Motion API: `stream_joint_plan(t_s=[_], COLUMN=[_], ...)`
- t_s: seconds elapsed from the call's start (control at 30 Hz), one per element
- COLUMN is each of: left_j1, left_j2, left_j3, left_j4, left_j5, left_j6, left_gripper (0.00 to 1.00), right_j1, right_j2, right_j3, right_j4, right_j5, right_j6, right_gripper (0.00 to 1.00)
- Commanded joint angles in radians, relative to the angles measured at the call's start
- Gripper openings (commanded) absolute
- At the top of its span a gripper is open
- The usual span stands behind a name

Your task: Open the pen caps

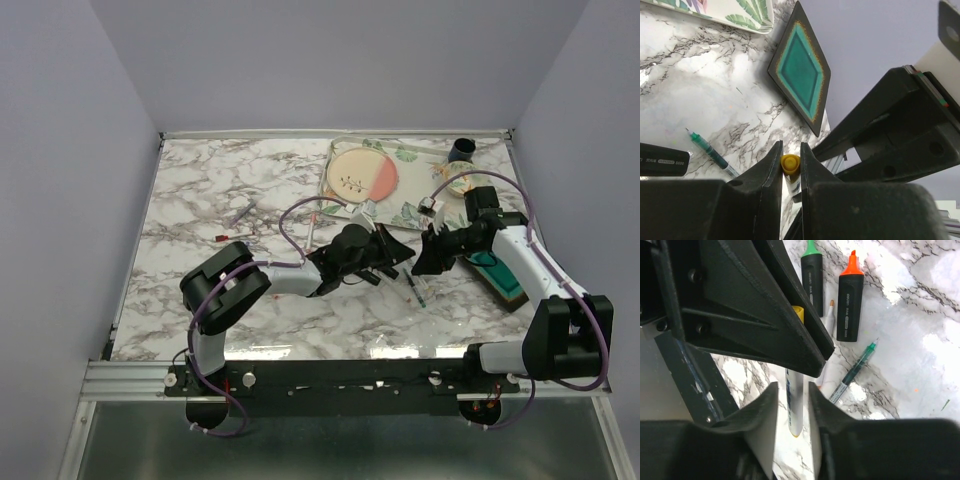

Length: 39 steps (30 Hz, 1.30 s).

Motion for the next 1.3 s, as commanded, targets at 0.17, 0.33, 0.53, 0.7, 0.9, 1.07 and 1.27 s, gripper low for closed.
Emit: stream_joint_plan(t_s=[0.17,0.33,0.53,0.7,0.9,1.07,1.27], left_j1=[-0.002,0.015,0.149,0.325,0.350,0.315,0.287], left_j2=[-0.034,-0.080,-0.281,-0.422,-0.538,-0.696,-0.977], left_j3=[-0.003,-0.037,-0.207,-0.279,-0.310,-0.442,-0.606], left_j4=[0.113,0.111,-0.051,-0.138,-0.254,-0.417,-0.704], left_j5=[0.017,-0.017,-0.275,-0.316,-0.258,-0.258,-0.302], left_j6=[-0.063,-0.068,-0.050,-0.030,0.061,0.136,0.167], left_gripper=[0.00,0.00,0.00,0.00,0.00,0.00,0.00], right_j1=[0.059,0.075,0.114,0.191,0.193,0.191,0.191], right_j2=[0.005,0.000,-0.007,0.003,-0.003,0.095,0.146], right_j3=[0.025,0.024,0.005,-0.007,-0.051,-0.047,-0.033], right_j4=[0.008,0.005,0.001,-0.001,0.111,0.152,0.156], right_j5=[-0.013,-0.007,0.065,0.113,0.325,0.438,0.433], right_j6=[0.020,0.018,0.000,-0.003,0.104,0.147,0.161], right_gripper=[0.44,0.01,0.01,0.01,0.01,0.12,0.18])
